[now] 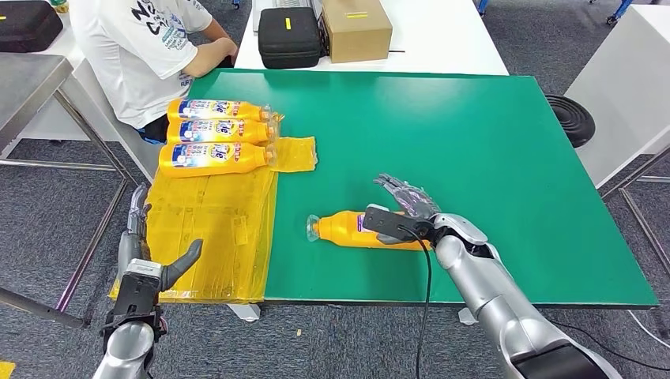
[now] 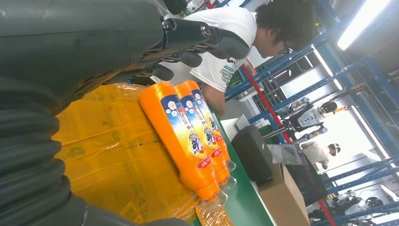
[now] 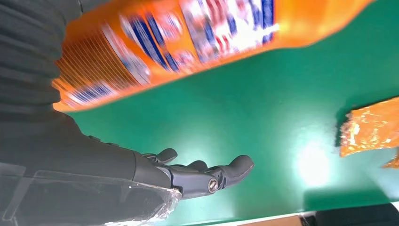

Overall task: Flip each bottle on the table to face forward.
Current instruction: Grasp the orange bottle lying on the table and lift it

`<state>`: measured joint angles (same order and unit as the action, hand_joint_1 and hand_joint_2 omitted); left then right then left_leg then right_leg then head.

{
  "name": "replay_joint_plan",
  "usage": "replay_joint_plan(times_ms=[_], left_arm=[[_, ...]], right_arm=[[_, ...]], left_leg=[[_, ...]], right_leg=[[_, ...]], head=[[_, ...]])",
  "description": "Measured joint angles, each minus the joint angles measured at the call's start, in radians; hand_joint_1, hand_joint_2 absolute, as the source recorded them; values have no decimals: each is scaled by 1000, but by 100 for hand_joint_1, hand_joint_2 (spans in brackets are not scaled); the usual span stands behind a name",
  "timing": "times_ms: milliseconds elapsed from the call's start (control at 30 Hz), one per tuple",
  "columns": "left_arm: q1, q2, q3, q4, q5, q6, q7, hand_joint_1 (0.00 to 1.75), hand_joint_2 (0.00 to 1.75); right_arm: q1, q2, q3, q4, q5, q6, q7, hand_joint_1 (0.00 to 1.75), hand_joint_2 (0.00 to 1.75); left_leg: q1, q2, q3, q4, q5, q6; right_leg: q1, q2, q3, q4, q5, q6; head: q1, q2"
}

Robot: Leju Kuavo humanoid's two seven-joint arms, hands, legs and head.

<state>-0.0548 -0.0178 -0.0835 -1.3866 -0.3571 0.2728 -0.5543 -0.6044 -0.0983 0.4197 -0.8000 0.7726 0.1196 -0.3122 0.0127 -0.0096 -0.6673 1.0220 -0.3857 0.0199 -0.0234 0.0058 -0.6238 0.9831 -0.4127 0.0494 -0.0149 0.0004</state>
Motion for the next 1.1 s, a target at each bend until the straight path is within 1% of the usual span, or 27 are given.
replay_joint_plan(times_ms=[400, 967, 1000, 1033, 1067, 1100], left_arm=[[0, -1, 0, 18, 6, -5, -3, 0, 175], [-3, -4, 0, 46, 16, -12, -4, 0, 175], [-4, -4, 0, 46, 18, -15, -4, 0, 175], [-5, -4, 0, 47, 21, -18, -4, 0, 175], [-7, -4, 0, 50, 26, -21, -4, 0, 175], [-9, -4, 0, 53, 31, -24, -4, 0, 175]], right_arm=[[-1, -18, -14, 77, 9, 1, -7, 0, 175], [-26, -14, -12, 151, 30, 20, -18, 0, 175], [-30, -13, -12, 155, 32, 24, -19, 4, 175], [-34, -13, -11, 160, 34, 29, -20, 17, 175], [-38, -12, -11, 166, 35, 35, -21, 51, 175], [-44, -12, -10, 172, 36, 42, -22, 91, 175]], left_leg=[[0, 0, 0, 0, 0, 0], [0, 0, 3, 0, 0, 0], [0, 0, 3, 0, 0, 0], [0, 0, 3, 0, 0, 0], [0, 0, 4, 0, 0, 0], [0, 0, 4, 0, 0, 0]], right_leg=[[0, 0, 0, 0, 0, 0], [0, 0, 3, 0, 0, 0], [0, 0, 3, 0, 0, 0], [0, 0, 3, 0, 0, 0], [0, 0, 4, 0, 0, 0], [0, 0, 4, 0, 0, 0]], head=[[0, 0], [0, 0], [0, 0], [0, 0], [0, 0], [0, 0]])
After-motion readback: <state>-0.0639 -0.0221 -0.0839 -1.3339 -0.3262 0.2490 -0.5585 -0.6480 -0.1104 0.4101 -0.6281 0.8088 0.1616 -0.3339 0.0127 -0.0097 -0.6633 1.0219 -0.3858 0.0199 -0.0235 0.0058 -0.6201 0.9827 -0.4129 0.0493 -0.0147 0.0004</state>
